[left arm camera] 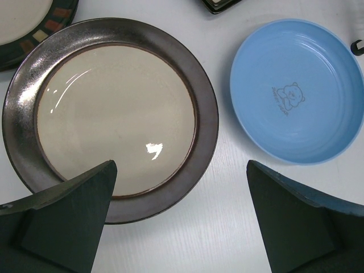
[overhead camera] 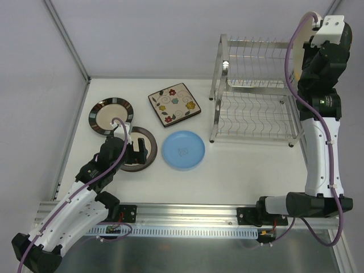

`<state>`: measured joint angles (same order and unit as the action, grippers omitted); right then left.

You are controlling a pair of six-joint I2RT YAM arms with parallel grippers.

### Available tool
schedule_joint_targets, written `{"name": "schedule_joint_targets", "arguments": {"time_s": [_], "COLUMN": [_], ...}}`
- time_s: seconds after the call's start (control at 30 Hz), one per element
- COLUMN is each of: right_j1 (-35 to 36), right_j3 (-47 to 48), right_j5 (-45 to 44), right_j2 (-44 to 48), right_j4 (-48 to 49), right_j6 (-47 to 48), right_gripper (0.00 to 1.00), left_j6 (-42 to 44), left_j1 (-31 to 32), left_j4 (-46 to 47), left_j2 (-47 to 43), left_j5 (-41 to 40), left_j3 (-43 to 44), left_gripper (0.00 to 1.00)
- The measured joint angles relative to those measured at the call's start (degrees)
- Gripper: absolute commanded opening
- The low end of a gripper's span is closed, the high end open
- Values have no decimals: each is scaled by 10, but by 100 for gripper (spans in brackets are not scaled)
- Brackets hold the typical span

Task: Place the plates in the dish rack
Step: Insert the plate into the dish rack

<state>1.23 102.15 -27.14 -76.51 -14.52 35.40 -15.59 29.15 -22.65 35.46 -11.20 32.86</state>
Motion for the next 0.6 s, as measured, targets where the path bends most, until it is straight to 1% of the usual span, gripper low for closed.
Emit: {"name": "schedule_joint_targets", "arguments": {"time_s": [0.3, 0.6], "right_j1": [-10, -15], "right_j3": [-33, -54], "right_j5": [24, 24], "right_j2": [-20, -26], "right_j4": [26, 51], "right_j6": [-17, -19], "right_gripper": [1, 0], "left_j6": [0, 0], "left_j1": [0, 0], "left_j4": [-3, -3], "left_j2": [0, 0], "left_j5": [0, 0], "left_j3": [0, 0], "left_gripper": [99, 99]}}
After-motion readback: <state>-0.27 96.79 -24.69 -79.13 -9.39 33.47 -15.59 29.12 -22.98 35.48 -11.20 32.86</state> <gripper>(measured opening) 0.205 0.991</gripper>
